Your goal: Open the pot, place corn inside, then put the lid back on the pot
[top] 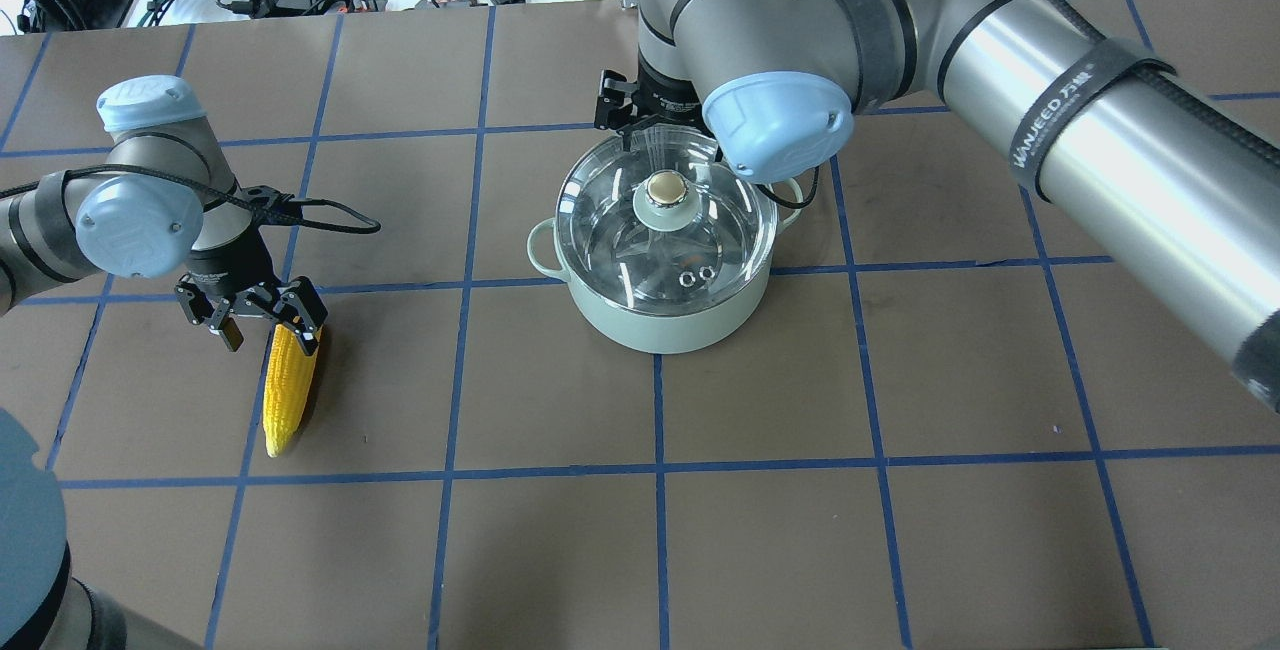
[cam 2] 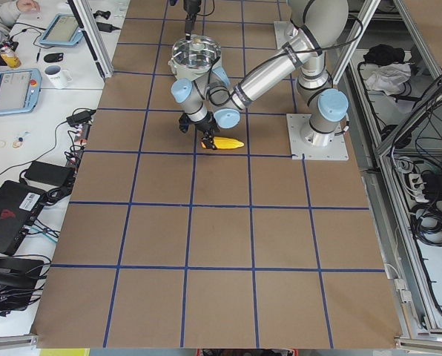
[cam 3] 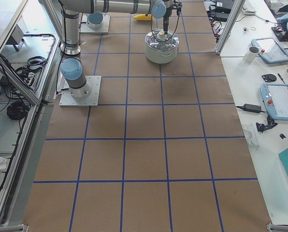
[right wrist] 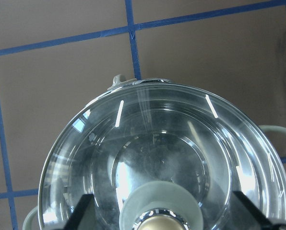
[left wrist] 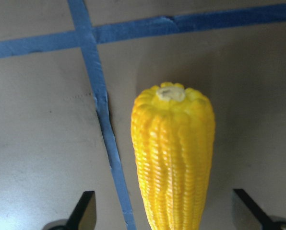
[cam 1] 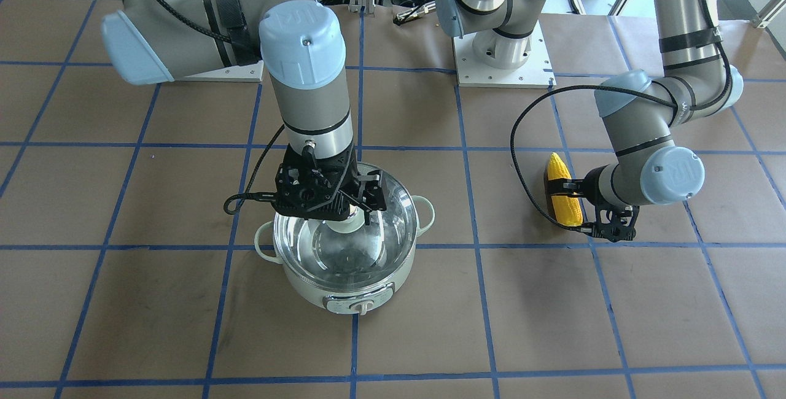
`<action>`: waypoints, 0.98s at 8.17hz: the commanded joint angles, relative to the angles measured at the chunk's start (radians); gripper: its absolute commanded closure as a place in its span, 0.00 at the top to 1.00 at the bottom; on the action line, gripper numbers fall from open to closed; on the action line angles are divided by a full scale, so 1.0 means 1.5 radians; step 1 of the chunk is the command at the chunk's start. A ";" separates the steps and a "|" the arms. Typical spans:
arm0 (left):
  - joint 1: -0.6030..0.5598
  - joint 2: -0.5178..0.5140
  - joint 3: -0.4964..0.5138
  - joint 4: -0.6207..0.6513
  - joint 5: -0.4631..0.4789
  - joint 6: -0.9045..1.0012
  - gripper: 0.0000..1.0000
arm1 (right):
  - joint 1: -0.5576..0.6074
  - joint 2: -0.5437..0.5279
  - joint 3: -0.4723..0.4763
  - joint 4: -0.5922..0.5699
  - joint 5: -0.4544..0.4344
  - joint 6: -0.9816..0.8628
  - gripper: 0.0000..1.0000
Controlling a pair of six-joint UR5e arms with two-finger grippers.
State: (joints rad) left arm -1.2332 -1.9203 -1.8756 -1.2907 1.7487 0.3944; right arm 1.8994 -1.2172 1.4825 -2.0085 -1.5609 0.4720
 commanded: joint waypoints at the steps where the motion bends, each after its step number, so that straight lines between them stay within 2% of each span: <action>1: 0.000 -0.021 0.000 0.002 -0.073 -0.004 1.00 | 0.014 0.024 0.009 -0.021 -0.005 0.011 0.99; 2: 0.000 -0.027 0.002 0.002 -0.075 -0.004 1.00 | 0.018 0.024 0.016 -0.018 -0.004 0.006 0.96; 3: 0.000 -0.032 0.003 0.005 -0.069 0.007 0.40 | 0.018 0.023 0.022 -0.015 -0.005 0.002 0.92; 4: 0.000 -0.033 0.004 0.006 -0.069 0.006 0.08 | 0.018 0.023 0.023 -0.012 -0.005 0.000 0.88; 5: 0.000 -0.033 0.006 0.005 -0.069 0.008 0.00 | 0.018 0.024 0.023 -0.008 -0.004 -0.002 0.85; 6: 0.000 -0.021 0.007 0.003 -0.073 0.005 0.00 | 0.018 0.021 0.023 0.022 -0.006 -0.009 0.81; 8: -0.001 0.033 0.032 -0.039 -0.063 -0.047 0.00 | 0.018 0.019 0.022 0.029 -0.006 -0.010 0.77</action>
State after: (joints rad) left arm -1.2334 -1.9381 -1.8598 -1.2966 1.6413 0.3914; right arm 1.9266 -1.1857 1.5161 -1.9832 -1.5687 0.4610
